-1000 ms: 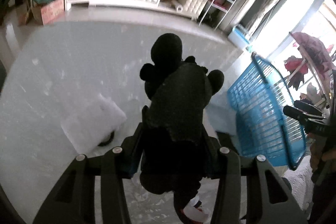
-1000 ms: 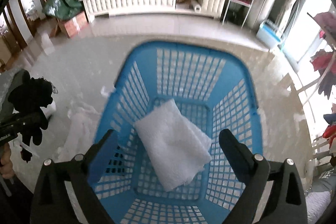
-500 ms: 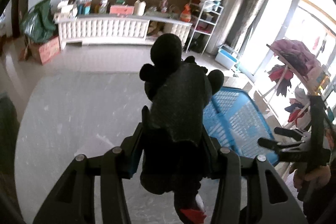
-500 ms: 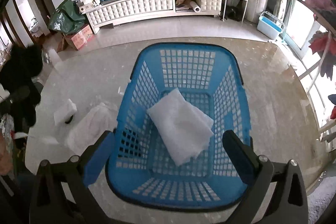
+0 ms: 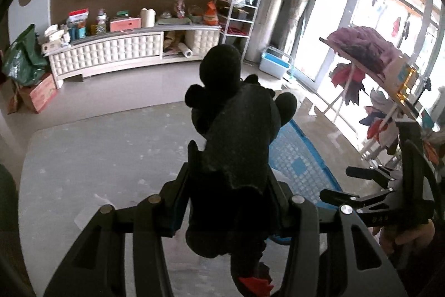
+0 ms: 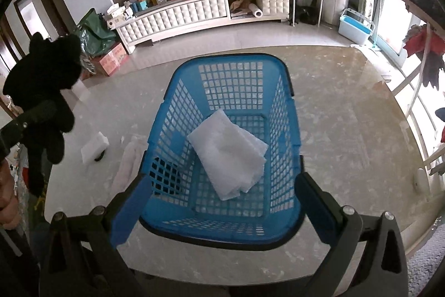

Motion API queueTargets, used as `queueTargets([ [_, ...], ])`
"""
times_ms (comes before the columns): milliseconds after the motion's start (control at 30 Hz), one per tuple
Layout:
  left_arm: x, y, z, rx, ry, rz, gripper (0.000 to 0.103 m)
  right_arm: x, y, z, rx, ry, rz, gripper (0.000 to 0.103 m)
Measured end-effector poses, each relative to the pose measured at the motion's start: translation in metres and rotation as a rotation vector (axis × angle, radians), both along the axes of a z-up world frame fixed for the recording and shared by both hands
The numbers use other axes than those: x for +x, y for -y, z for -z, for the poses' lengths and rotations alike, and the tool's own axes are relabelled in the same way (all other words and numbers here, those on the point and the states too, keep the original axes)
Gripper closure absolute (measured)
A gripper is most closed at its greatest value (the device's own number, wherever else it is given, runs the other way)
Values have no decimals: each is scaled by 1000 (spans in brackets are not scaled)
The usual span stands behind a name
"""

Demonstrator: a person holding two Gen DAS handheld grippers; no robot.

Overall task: Organize soft objects
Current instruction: 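Open the right tool to release the pad while the left tool lifts the plush, then lower the black plush into the basket and open the left tool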

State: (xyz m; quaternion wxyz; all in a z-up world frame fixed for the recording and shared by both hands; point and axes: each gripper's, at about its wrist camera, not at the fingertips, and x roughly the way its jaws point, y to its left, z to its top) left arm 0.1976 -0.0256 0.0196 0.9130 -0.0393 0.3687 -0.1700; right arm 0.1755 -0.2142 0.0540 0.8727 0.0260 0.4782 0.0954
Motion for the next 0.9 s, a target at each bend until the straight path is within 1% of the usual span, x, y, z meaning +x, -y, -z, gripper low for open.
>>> queueTargets([
  [100,2,15,2,1,-17,35,57,0,7,2,1,-3,2,0],
  [233,6,39,8,20,-40,81,57,0,18,12,17,-20,12,0],
  [467,18,78,26,47,-98,165,57,5,38,32,32,-73,28,0],
  [533,26,92,35,69,-122,185,57,6,42,37,34,-90,30,0],
  [667,37,110,45,77,-155,223,57,9,50,47,33,-117,29,0],
  [767,45,124,53,88,-174,245,57,12,53,56,25,-146,33,0],
  [900,55,139,66,106,-210,268,57,16,57,65,-10,-172,20,0],
])
